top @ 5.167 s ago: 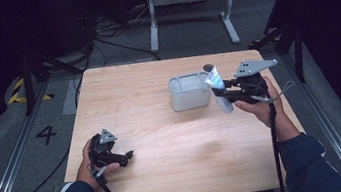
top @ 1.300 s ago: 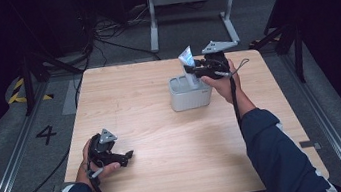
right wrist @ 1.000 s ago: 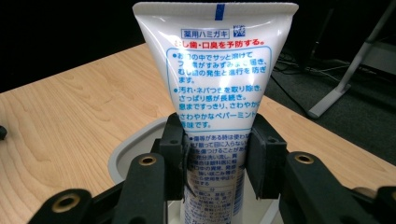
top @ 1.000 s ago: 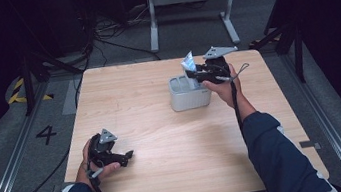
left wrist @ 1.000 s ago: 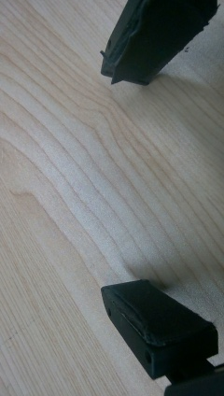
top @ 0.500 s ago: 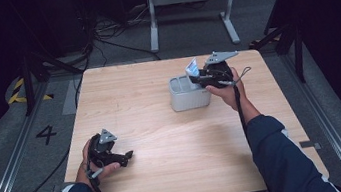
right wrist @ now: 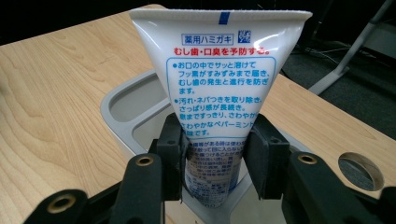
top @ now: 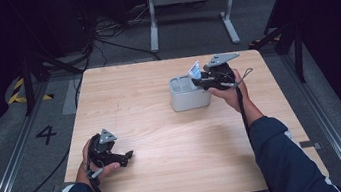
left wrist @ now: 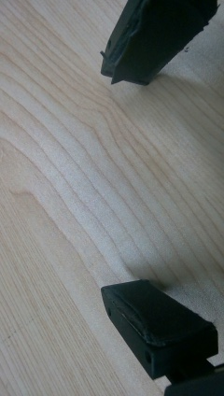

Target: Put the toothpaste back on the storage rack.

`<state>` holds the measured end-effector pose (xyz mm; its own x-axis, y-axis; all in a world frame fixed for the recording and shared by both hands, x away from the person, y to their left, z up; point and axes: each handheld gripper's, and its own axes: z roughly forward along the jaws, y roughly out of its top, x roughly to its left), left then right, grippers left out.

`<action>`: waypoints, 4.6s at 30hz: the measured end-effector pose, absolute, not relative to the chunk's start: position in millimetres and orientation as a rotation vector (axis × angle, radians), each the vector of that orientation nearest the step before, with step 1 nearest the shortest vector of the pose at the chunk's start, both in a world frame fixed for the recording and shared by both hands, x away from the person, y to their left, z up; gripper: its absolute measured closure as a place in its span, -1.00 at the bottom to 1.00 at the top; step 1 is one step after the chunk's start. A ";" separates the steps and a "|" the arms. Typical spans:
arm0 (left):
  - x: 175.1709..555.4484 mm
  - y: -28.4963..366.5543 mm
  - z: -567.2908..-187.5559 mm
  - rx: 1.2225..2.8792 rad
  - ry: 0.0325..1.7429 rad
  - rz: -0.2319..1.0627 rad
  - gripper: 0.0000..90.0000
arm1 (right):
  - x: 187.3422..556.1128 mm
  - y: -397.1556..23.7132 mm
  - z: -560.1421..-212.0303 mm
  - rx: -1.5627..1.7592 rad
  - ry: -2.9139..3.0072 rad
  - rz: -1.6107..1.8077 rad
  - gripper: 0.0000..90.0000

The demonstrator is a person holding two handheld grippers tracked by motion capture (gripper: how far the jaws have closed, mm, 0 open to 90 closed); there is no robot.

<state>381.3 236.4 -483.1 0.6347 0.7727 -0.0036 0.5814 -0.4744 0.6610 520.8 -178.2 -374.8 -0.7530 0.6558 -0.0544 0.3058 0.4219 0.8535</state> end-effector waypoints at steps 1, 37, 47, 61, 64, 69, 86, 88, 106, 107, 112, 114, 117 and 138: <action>381.3 236.4 -483.1 2.222 1.052 0.393 -0.99 | 520.7 -178.5 -375.1 0.825 2.304 1.258 0.39; 381.6 236.5 -483.2 2.221 1.046 0.395 -0.99 | 512.8 -180.8 -378.3 0.794 2.319 1.262 0.36; 381.9 237.2 -482.6 2.229 1.042 0.415 -0.99 | 510.0 -183.4 -376.2 0.784 2.321 1.257 0.35; 381.6 236.5 -483.2 2.220 1.047 0.396 -0.99 | 498.1 -188.9 -371.5 0.742 2.333 1.239 0.29; 381.4 236.1 -483.7 2.213 1.051 0.395 -0.99 | 495.1 -191.3 -370.6 0.741 2.333 1.234 0.29; 381.7 236.4 -483.6 2.217 1.045 0.398 -0.99 | 487.5 -196.0 -368.8 0.728 2.343 1.218 0.22; 381.3 236.6 -483.2 2.222 1.049 0.399 -0.99 | 463.4 -211.9 -365.8 0.686 2.361 1.141 -0.13; 381.3 236.5 -483.3 2.219 1.052 0.403 -0.99 | 460.2 -214.0 -366.3 0.675 2.364 1.129 -0.15; 380.6 236.5 -483.4 2.218 1.059 0.400 -0.99 | 437.4 -237.1 -375.6 0.647 2.396 1.044 -0.25; 380.5 236.4 -483.4 2.215 1.062 0.399 -0.99 | 435.8 -237.8 -376.4 0.645 2.399 1.039 -0.25; 380.6 236.6 -483.3 2.218 1.058 0.401 -0.99 | 429.1 -243.2 -378.6 0.632 2.408 1.018 -0.27; 380.6 236.5 -483.3 2.218 1.059 0.401 -0.99 | 427.5 -244.0 -379.1 0.634 2.406 1.016 -0.27; 380.1 236.0 -483.6 2.211 1.070 0.392 -0.99 | 423.4 -247.3 -381.7 0.629 2.404 1.001 -0.27; 380.9 236.6 -483.4 2.218 1.055 0.399 -0.99 | 403.1 -272.3 -413.6 0.685 2.406 0.967 -0.28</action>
<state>380.9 236.6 -483.4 0.6312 0.7756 -0.0017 0.5808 -0.4713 0.6637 403.1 -272.3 -413.6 -0.7727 0.5943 -0.2228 0.2748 0.6297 0.7266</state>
